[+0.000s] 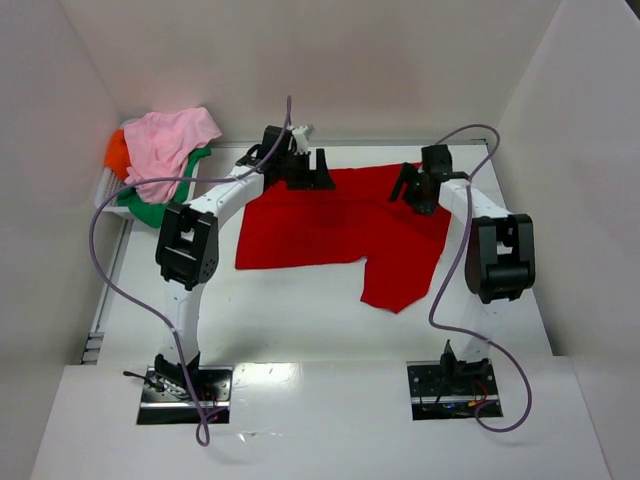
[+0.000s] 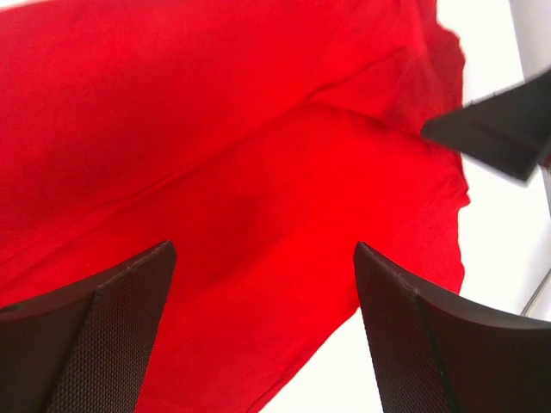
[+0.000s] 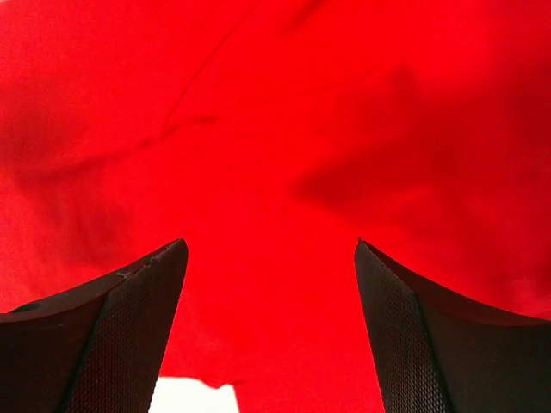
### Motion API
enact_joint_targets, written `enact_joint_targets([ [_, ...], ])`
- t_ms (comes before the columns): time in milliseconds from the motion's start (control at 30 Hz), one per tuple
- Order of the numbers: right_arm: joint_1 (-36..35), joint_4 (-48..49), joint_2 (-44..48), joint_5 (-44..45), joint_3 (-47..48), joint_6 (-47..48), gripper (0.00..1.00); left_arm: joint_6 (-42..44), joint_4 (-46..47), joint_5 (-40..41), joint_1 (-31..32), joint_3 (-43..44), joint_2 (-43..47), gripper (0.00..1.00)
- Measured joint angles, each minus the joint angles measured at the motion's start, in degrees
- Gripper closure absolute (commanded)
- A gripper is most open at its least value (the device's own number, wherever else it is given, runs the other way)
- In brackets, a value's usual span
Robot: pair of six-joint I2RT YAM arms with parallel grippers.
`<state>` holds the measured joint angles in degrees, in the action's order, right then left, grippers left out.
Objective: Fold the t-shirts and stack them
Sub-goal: Fold the flattened tshirt in 1/3 of the way
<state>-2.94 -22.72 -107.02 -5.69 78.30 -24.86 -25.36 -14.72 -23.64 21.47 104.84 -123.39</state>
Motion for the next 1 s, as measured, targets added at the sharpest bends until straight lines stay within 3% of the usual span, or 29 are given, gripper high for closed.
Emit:
enact_joint_targets([
  [233, -6.6, -1.01, 1.49, 6.05, -0.33, 0.59, 0.3, -0.11, 4.22, -6.56, -0.66, -2.03, -1.75, 0.09],
  [500, -6.08, -3.72, 0.17, 13.46, 3.19, 3.19, 0.3, -0.39, 8.76, -13.11, 2.73, -2.12, -2.45, 0.09],
  [767, -6.08, -5.33, -6.58, 17.33, 6.82, 8.11, 0.45, -3.21, 10.86, -14.84, 3.08, -2.25, -4.57, 0.09],
  [867, -6.08, -6.32, -8.0, 17.79, 6.82, 9.53, 0.43, -3.85, 11.32, -14.78, 2.93, -2.25, -6.23, 0.09],
  [900, -6.08, -6.47, -8.24, 17.92, 6.82, 9.86, 0.33, -4.07, 11.28, -14.64, 2.82, -2.23, -6.71, 0.09],
  [1000, -6.08, -6.47, -8.26, 18.27, 6.82, 10.84, 0.27, -4.83, 10.99, -14.23, 2.71, -2.14, -7.67, 0.09],
])
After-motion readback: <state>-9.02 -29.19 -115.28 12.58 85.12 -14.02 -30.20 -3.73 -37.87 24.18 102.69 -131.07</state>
